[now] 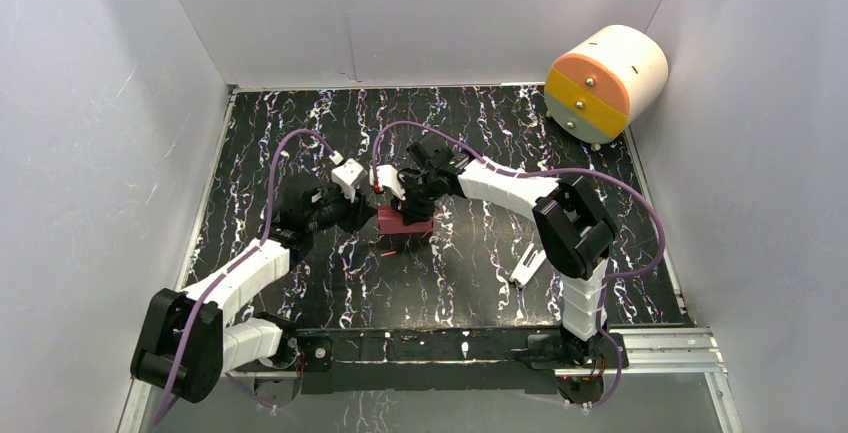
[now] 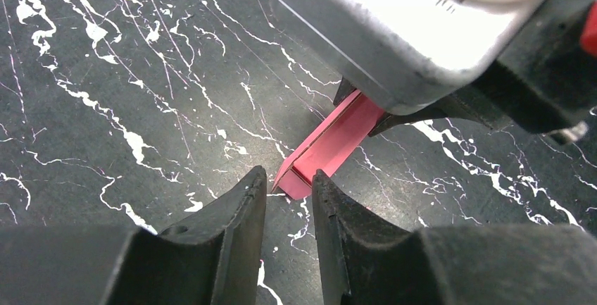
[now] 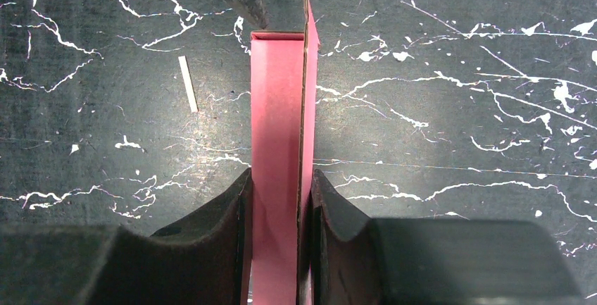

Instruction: Fold the paper box

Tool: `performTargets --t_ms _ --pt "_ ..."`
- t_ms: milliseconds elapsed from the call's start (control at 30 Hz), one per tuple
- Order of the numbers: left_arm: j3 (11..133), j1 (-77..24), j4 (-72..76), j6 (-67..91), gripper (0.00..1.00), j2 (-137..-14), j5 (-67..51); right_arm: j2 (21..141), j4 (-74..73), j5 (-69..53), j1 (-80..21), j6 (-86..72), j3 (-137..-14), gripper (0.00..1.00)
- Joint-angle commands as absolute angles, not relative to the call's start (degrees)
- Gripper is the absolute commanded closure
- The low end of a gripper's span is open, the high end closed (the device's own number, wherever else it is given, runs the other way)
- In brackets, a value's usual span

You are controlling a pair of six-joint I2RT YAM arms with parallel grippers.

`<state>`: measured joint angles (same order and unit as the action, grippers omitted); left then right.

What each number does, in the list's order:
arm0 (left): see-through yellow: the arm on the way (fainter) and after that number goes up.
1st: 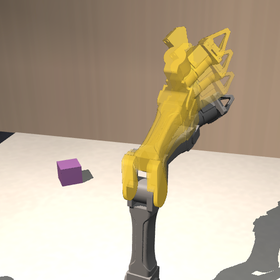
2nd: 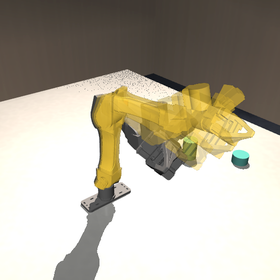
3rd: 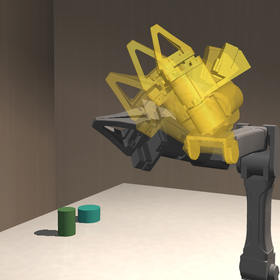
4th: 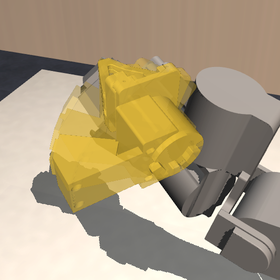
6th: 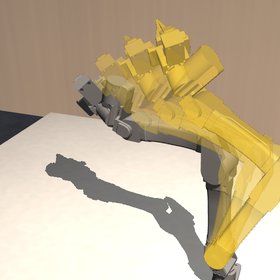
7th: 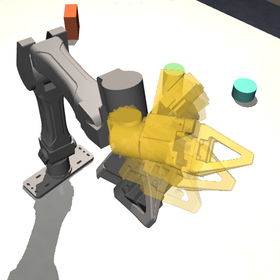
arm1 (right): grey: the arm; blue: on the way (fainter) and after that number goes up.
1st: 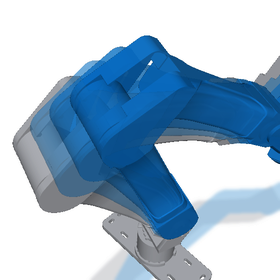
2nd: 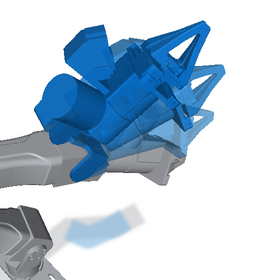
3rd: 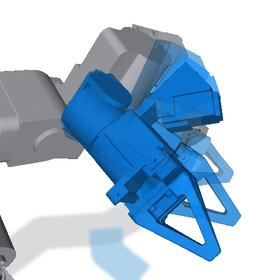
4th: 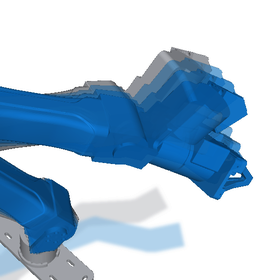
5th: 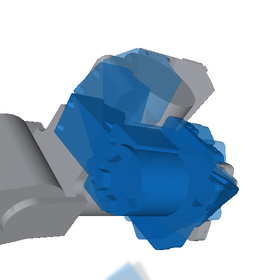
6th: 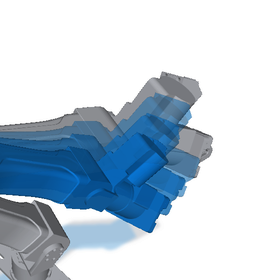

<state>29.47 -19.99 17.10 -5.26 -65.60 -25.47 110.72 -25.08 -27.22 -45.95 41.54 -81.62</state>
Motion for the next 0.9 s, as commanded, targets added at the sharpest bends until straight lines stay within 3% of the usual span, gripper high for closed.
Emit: performTargets --t_ms 0,233,500,733,867 --pt "31.1 -19.8 16.6 -9.2 0.71 -65.3 -26.3 110.2 -24.7 -28.6 -46.0 41.7 -80.7 0.90" --pt "30.7 -18.8 16.3 -10.7 0.70 -64.9 -28.7 110.5 -24.7 -28.9 -46.0 41.7 -80.8 0.90" --pt "33.4 -18.7 16.0 -9.7 0.77 -69.1 -34.0 110.7 -24.9 -29.1 -46.0 41.6 -81.1 0.90" --pt "34.1 -18.6 15.2 -8.7 0.94 -69.8 -34.5 110.7 -24.7 -28.8 -46.0 41.3 -81.1 0.91" --pt "34.5 -18.6 14.6 -6.2 0.99 -69.4 -33.6 110.7 -24.4 -28.0 -46.0 40.3 -81.3 0.91"
